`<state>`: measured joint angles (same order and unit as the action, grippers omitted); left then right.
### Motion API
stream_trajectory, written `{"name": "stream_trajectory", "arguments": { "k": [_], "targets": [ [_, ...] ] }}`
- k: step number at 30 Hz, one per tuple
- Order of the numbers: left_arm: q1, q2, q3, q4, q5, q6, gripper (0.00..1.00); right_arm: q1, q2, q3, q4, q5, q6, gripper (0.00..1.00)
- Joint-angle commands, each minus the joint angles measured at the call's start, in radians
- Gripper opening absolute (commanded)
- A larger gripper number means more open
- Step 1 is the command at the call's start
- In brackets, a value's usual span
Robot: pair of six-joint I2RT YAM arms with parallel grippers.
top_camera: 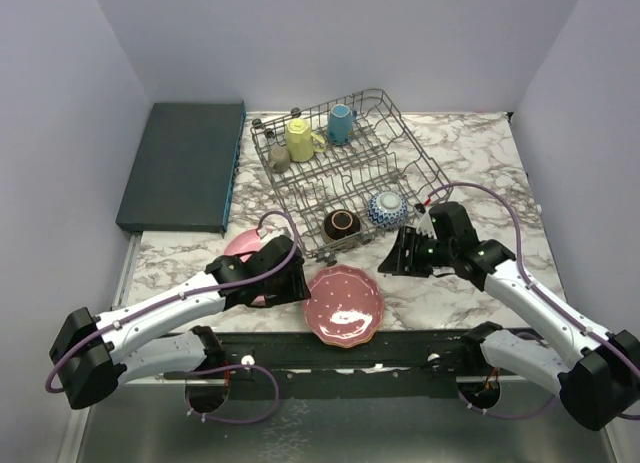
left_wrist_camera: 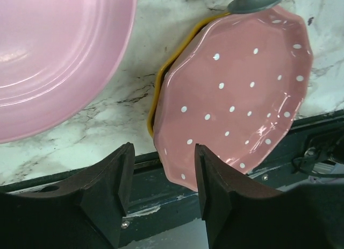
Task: Load the mixed dishes into the dish rack
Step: Pick up the plate at the center of the board.
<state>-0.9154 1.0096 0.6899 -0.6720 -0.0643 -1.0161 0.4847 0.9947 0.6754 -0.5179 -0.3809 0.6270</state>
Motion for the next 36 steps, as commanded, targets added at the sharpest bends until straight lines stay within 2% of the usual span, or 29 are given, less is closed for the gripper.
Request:
{"name": "stream_trajectory", "arguments": {
  "k": [1, 8, 20, 28, 36],
  "targets": [
    [-0.035, 0.043, -0.022, 0.029, -0.073, -0.071, 0.54, 0.017, 0.011, -0.016, 0.047, -0.022, 0.018, 0.53],
    [-0.040, 0.086, -0.090, 0.169, -0.006, -0.087, 0.51, 0.029, 0.007, -0.032, 0.058, -0.018, 0.027, 0.53],
    [-0.040, 0.150, -0.085, 0.224, 0.000, -0.073, 0.30, 0.034, -0.012, -0.059, 0.058, -0.018, 0.035, 0.52],
    [-0.041, 0.149, -0.081, 0.224, 0.004, -0.063, 0.00, 0.037, -0.005, -0.058, 0.062, -0.019, 0.036, 0.52],
    [-0.040, 0.117, -0.061, 0.205, 0.005, -0.048, 0.00, 0.038, -0.009, -0.048, 0.048, -0.005, 0.031, 0.52]
  ]
}}
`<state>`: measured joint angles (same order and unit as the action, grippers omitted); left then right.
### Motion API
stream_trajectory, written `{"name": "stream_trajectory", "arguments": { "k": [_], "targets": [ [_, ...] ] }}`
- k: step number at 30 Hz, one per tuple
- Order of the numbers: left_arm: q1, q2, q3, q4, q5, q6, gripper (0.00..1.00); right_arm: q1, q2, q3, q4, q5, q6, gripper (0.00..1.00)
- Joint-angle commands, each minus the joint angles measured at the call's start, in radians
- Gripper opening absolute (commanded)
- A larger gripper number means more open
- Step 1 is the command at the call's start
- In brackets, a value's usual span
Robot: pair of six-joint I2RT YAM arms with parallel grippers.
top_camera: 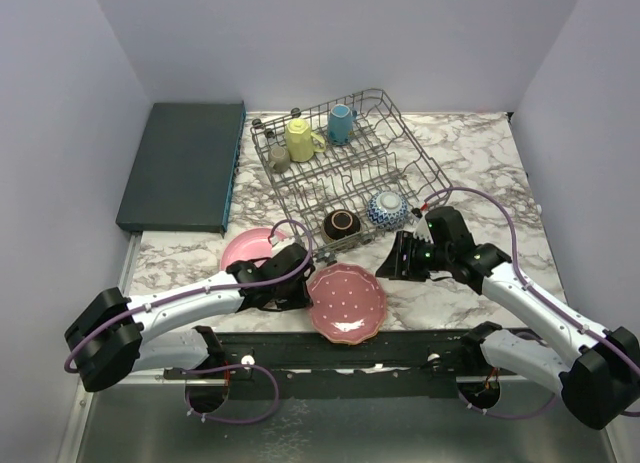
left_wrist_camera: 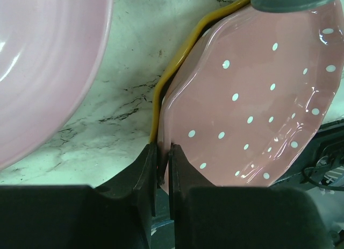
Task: Load the mixed dishes into the dish rack
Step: Pick up the plate at the center of the board.
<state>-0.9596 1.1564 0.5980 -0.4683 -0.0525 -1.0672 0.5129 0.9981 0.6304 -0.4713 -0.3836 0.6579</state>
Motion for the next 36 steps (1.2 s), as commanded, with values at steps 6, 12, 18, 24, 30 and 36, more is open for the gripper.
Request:
{"name": "stream_trajectory", "arguments": {
  "k": [6, 12, 18, 24, 30, 36],
  "targets": [
    [0.004, -0.055, 0.064, -0.045, -0.024, 0.016, 0.00, 0.010, -0.021, -0.006, -0.007, 0.006, -0.001, 0.52],
    [0.004, -0.079, 0.082, -0.061, -0.019, 0.015, 0.00, 0.010, -0.027, -0.007, -0.006, 0.014, -0.003, 0.52],
    [0.004, -0.140, 0.086, -0.073, 0.006, 0.004, 0.00, 0.010, -0.037, -0.012, -0.005, 0.018, 0.000, 0.52],
    [0.003, -0.189, 0.091, -0.098, 0.028, 0.000, 0.00, 0.010, -0.047, -0.024, -0.002, 0.028, 0.004, 0.53],
    [0.002, -0.222, 0.084, -0.112, 0.043, -0.002, 0.00, 0.009, -0.054, -0.048, 0.011, 0.026, 0.018, 0.54],
    [0.002, -0.259, 0.079, -0.119, 0.070, -0.006, 0.00, 0.009, -0.065, -0.067, 0.023, 0.007, 0.035, 0.55]
  ]
}}
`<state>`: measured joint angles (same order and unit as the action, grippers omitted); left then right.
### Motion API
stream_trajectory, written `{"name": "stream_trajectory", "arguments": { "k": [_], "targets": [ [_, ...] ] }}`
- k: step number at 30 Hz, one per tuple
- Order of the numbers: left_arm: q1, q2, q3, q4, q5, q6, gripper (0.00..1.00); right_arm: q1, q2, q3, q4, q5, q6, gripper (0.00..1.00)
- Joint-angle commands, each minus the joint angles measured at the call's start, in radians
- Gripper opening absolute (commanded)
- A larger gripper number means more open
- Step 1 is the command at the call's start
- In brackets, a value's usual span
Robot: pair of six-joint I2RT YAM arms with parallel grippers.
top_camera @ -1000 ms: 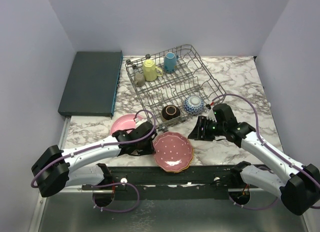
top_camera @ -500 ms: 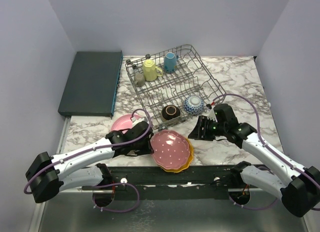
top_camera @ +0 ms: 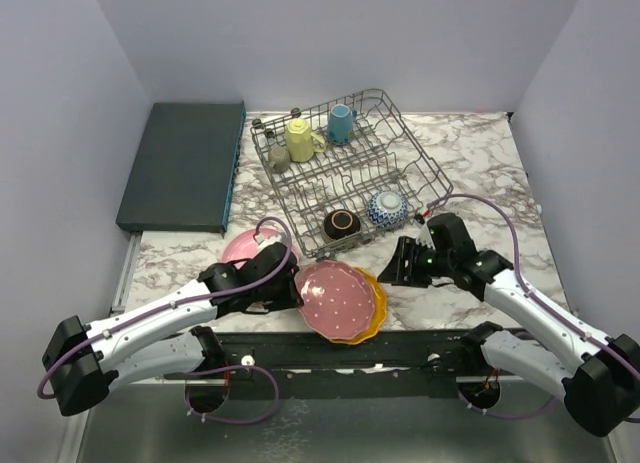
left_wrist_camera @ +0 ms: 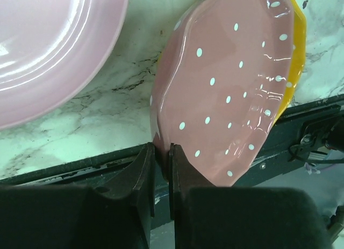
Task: Load the mixed dishes into the dish rack
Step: Pick up the plate at the center of the board.
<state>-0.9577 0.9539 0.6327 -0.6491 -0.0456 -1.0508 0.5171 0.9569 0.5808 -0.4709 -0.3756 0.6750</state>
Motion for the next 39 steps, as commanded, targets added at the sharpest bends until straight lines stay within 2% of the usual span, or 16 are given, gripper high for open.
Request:
{"name": "stream_trajectory", "arguments": {
  "k": [1, 10, 22, 39],
  "targets": [
    [0.001, -0.062, 0.043, 0.062, 0.076, -0.023, 0.00, 0.006, -0.026, -0.020, 0.026, -0.005, 0.022, 0.55],
    [0.000, -0.120, 0.033, 0.057, 0.137, -0.035, 0.00, 0.006, -0.023, -0.065, 0.061, -0.036, 0.046, 0.55],
    [0.000, -0.183, 0.037, 0.045, 0.144, -0.057, 0.00, 0.006, -0.047, -0.099, 0.108, -0.111, 0.076, 0.55],
    [0.001, -0.206, 0.103, 0.068, 0.163, -0.051, 0.00, 0.006, -0.038, -0.192, 0.310, -0.273, 0.148, 0.56]
  ]
}}
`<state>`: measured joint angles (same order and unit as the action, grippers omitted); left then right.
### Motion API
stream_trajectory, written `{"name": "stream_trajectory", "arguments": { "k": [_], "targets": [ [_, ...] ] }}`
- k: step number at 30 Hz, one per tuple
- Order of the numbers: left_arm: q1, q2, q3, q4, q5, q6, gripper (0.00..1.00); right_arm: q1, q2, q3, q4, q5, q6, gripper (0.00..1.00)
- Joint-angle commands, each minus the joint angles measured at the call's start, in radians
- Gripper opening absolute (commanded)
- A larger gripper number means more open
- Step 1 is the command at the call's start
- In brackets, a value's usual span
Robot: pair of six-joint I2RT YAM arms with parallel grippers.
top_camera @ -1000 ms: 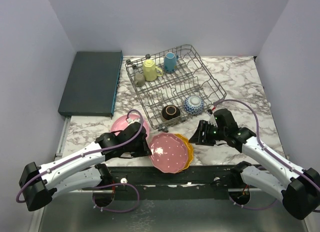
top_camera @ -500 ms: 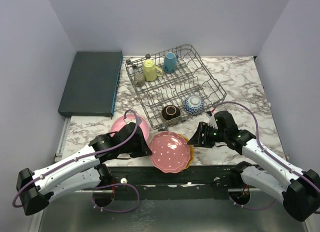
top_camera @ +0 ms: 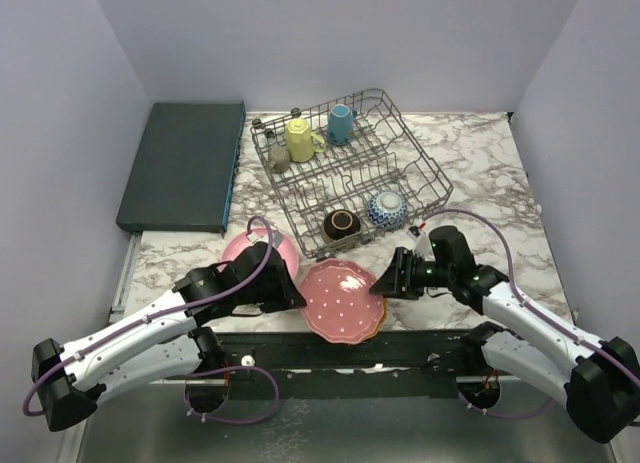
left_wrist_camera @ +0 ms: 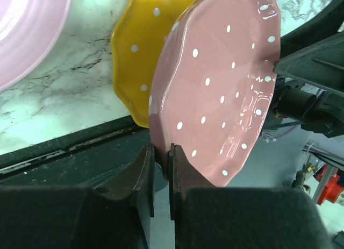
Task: Load the mixed dishes into the dish rack
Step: Pick up the plate at the center of the board, then insert the plate into the dish rack.
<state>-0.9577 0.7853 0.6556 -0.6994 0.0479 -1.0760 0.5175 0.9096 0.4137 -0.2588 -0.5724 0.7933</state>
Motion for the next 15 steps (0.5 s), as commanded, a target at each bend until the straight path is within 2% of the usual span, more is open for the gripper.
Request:
{"name": "stream_trajectory", "arguments": {
  "k": [1, 15],
  "targets": [
    [0.001, -0.037, 0.084, 0.122, 0.071, -0.025, 0.00, 0.005, 0.012, -0.030, 0.112, -0.089, 0.035, 0.56],
    [0.000, -0.025, 0.073, 0.199, 0.114, -0.036, 0.00, 0.006, -0.008, -0.093, 0.360, -0.218, 0.142, 0.56]
  ]
}}
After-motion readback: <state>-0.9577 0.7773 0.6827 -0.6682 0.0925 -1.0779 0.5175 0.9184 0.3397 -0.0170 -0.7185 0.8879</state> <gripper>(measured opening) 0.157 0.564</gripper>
